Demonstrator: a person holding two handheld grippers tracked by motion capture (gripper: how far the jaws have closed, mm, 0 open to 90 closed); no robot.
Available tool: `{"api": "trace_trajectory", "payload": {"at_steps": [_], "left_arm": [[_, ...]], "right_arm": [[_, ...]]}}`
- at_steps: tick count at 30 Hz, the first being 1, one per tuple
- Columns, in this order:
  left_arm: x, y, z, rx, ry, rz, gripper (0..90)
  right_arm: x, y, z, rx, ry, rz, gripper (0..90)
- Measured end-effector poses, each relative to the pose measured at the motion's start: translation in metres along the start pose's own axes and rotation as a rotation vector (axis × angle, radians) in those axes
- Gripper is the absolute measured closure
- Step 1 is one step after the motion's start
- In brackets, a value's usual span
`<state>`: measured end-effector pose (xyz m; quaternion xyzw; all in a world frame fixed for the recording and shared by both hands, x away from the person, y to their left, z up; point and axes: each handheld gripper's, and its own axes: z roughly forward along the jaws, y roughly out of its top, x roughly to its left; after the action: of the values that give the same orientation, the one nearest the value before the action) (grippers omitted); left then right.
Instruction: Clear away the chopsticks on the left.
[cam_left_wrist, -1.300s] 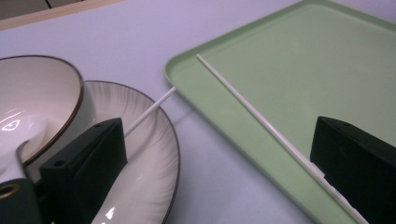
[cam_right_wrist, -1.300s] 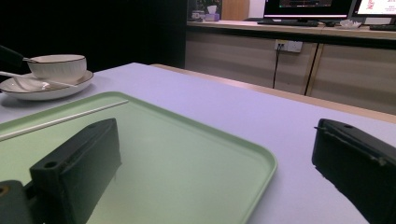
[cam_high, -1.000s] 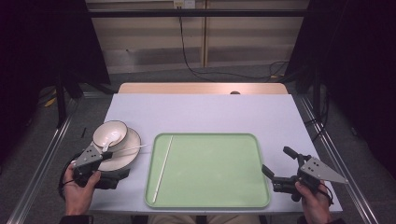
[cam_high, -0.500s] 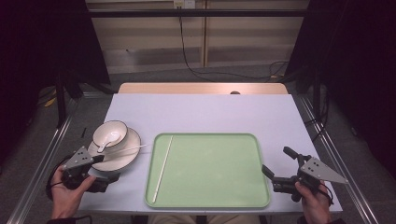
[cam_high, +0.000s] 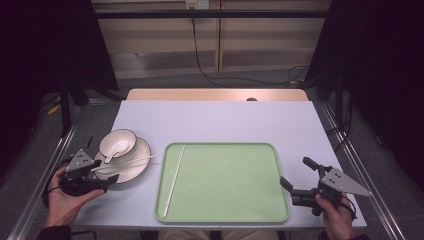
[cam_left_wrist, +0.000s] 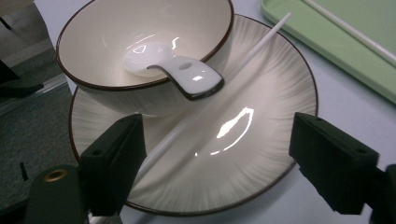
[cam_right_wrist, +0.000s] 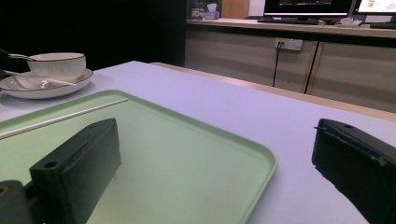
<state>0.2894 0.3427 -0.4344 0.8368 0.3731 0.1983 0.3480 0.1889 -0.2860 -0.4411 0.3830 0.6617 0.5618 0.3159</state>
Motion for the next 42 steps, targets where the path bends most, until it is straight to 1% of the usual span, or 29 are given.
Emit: {"api": "trace_trajectory", "payload": {"at_steps": [1, 2, 4, 5, 7, 8, 10, 12, 13, 14, 15, 20, 21, 22, 23, 24, 25, 27, 30, 32, 34, 35, 36, 38, 39, 40, 42], "left_arm": [[0.001, 0.0, 0.001, -0.002, 0.005, 0.008, 26.5], [0.001, 0.001, 0.004, -0.006, 0.003, -0.004, 27.2], [0.002, 0.001, 0.006, 0.001, 0.006, 0.014, 32.8], [0.003, 0.001, 0.008, 0.004, 0.005, 0.008, 35.9], [0.007, 0.0, 0.01, 0.014, 0.014, 0.008, 37.7], [0.009, -0.001, 0.01, 0.017, 0.012, 0.007, 42.0], [0.01, -0.002, 0.011, 0.023, 0.01, 0.006, 43.5], [0.009, -0.003, 0.013, 0.02, 0.003, -0.012, 46.1], [0.01, -0.003, 0.014, 0.033, 0.0, 0.001, 48.0], [0.01, -0.003, 0.016, 0.039, 0.011, 0.003, 49.4], [0.01, -0.003, 0.017, 0.044, -0.004, -0.005, 50.9], [0.008, -0.002, 0.018, 0.049, -0.008, 0.005, 56.5], [0.009, -0.002, 0.018, 0.055, -0.015, 0.015, 58.6], [0.008, -0.002, 0.018, 0.056, -0.023, 0.002, 62.7], [0.007, -0.002, 0.017, 0.061, -0.029, -0.004, 63.7], [0.007, -0.002, 0.017, 0.07, -0.026, 0.003, 65.4], [0.006, -0.002, 0.017, 0.068, -0.021, 0.0, 65.4], [0.004, -0.003, 0.017, 0.068, -0.036, -0.008, 66.5], [0.003, -0.003, 0.018, 0.075, -0.046, 0.014, 68.6], [0.0, -0.003, 0.02, 0.079, -0.056, 0.01, 69.1], [-0.002, -0.003, 0.023, 0.089, -0.056, 0.028, 69.9], [-0.003, -0.003, 0.024, 0.087, -0.061, 0.021, 70.1], [-0.004, -0.003, 0.025, 0.097, -0.059, 0.028, 70.8], [-0.006, -0.002, 0.026, 0.093, -0.068, 0.028, 72.8], [-0.006, -0.001, 0.026, 0.102, -0.061, 0.045, 73.2], [-0.007, -0.001, 0.028, 0.098, -0.071, 0.033, 73.9], [-0.009, -0.001, 0.028, 0.096, -0.07, 0.028, 76.0]], "right_arm": [[0.0, 0.0, 0.0, 0.001, 0.003, 0.0, 0.7], [0.0, 0.0, -0.001, 0.001, 0.003, 0.001, 0.7], [0.0, 0.0, -0.001, -0.001, -0.002, 0.002, 0.7], [0.0, 0.0, -0.001, 0.0, -0.003, 0.003, 0.7], [0.0, 0.0, -0.001, 0.001, -0.001, 0.004, 0.7], [0.0, 0.0, -0.001, 0.001, 0.0, 0.002, 0.7], [0.0, 0.0, -0.001, 0.0, -0.003, 0.002, 0.7], [0.0, 0.0, 0.0, 0.001, -0.001, 0.002, 0.7], [0.0, 0.0, 0.0, 0.001, -0.001, 0.001, 0.7], [0.0, 0.0, 0.0, 0.002, -0.001, 0.004, 0.7], [0.0, 0.0, 0.0, 0.0, -0.001, 0.002, 0.7], [0.0, 0.0, 0.0, 0.002, 0.001, 0.0, 0.7], [0.0, 0.0, 0.0, 0.002, 0.001, 0.002, 0.7], [0.0, 0.0, 0.0, 0.003, 0.002, 0.0, 0.7], [0.0, 0.0, -0.001, 0.001, 0.001, 0.003, 0.7], [0.0, 0.0, -0.001, -0.001, -0.002, 0.003, 0.7], [0.0, 0.0, -0.001, 0.0, -0.003, 0.002, 0.7], [0.0, 0.0, 0.0, 0.0, -0.001, 0.003, 0.7], [0.0, 0.0, 0.0, -0.001, 0.001, 0.002, 0.7], [0.0, 0.0, -0.001, 0.002, 0.002, 0.002, 0.7], [0.0, 0.0, -0.001, 0.001, 0.002, 0.001, 0.7], [0.0, 0.0, 0.0, 0.0, -0.002, 0.002, 0.7], [0.0, 0.0, -0.001, 0.002, 0.002, 0.001, 0.7], [0.0, 0.0, -0.001, -0.001, -0.003, 0.003, 0.7], [0.0, 0.0, 0.0, -0.001, -0.001, 0.003, 0.7], [0.0, 0.0, 0.0, 0.0, -0.002, 0.003, 0.7], [0.0, 0.0, -0.001, -0.001, -0.003, 0.003, 0.7]]}}
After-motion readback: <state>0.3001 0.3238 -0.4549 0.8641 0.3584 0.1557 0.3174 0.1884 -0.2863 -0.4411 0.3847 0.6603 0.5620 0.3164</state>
